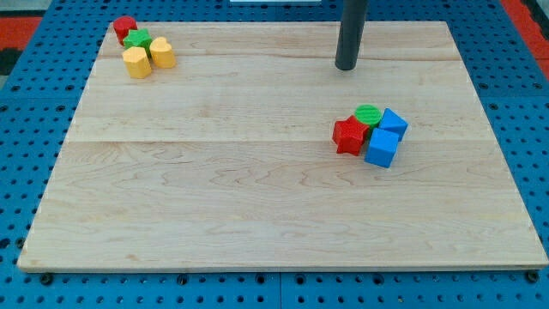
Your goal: Place your arm at the right side of the heart
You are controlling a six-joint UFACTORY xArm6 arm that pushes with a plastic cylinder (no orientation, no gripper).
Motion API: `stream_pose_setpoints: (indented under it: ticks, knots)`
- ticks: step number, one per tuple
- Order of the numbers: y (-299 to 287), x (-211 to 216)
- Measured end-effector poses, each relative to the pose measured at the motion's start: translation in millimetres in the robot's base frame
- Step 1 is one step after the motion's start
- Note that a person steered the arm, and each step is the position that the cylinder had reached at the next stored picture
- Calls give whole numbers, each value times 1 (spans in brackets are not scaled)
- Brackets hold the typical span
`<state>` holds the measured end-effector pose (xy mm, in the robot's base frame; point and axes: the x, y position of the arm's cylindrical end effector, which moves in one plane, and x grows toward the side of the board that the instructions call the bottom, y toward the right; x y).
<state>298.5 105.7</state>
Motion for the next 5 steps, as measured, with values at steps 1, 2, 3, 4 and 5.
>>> stream_pose_setpoints:
  ticks: [1, 2, 3, 4, 5]
  knots:
    - [-2, 8]
    - [-16, 31]
    - [-45, 40]
    - [-55, 36]
    - [-55, 35]
